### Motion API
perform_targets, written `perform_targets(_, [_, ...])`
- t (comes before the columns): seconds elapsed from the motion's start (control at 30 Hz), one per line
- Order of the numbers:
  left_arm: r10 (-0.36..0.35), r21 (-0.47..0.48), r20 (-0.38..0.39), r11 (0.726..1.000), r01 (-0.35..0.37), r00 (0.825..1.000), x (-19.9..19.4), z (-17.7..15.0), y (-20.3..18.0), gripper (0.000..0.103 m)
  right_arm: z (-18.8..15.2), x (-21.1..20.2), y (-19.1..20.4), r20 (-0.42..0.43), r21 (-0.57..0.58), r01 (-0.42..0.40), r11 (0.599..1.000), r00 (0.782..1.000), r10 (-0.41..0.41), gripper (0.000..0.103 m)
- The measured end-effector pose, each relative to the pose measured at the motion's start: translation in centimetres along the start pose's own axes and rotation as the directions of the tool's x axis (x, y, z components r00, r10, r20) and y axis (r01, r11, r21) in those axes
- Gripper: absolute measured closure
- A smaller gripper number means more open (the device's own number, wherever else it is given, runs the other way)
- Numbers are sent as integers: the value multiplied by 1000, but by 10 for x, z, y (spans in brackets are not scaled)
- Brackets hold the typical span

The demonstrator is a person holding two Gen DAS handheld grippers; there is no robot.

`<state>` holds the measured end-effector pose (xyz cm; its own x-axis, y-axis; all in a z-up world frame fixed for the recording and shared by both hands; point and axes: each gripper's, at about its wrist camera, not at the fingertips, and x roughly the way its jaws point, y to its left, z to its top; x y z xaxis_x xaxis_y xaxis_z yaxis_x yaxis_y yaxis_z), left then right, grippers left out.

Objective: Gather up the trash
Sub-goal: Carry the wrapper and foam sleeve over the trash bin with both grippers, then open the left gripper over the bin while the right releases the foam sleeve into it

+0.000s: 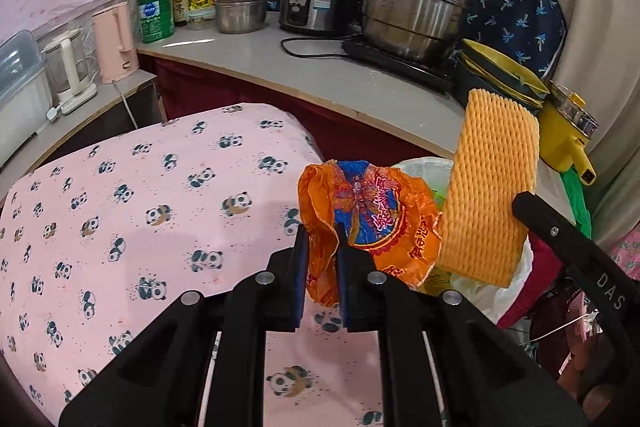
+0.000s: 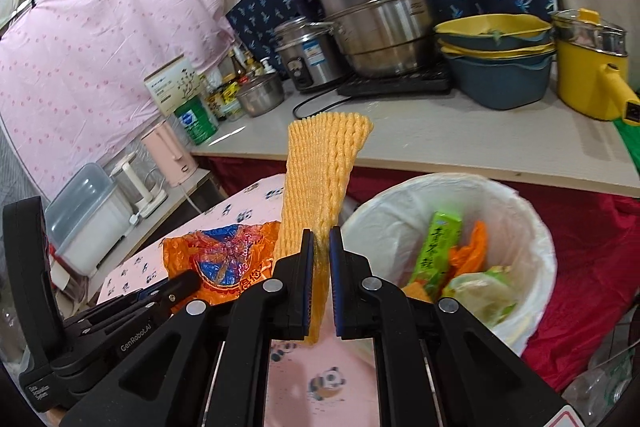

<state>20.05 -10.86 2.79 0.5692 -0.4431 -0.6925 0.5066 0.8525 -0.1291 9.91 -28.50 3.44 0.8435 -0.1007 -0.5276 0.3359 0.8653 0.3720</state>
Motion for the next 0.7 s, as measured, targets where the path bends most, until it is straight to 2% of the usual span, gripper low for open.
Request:
perform_targets(0.37, [-67,77,-25,995,69,997,14,3,-75,91,12,-38,-68,54,62,83,995,995,-87,95])
perform_targets(0.7, [-70,97,-66,992,76,995,40,-1,-101,90,14,-51,-108,70,112,133,985,988,-141,95])
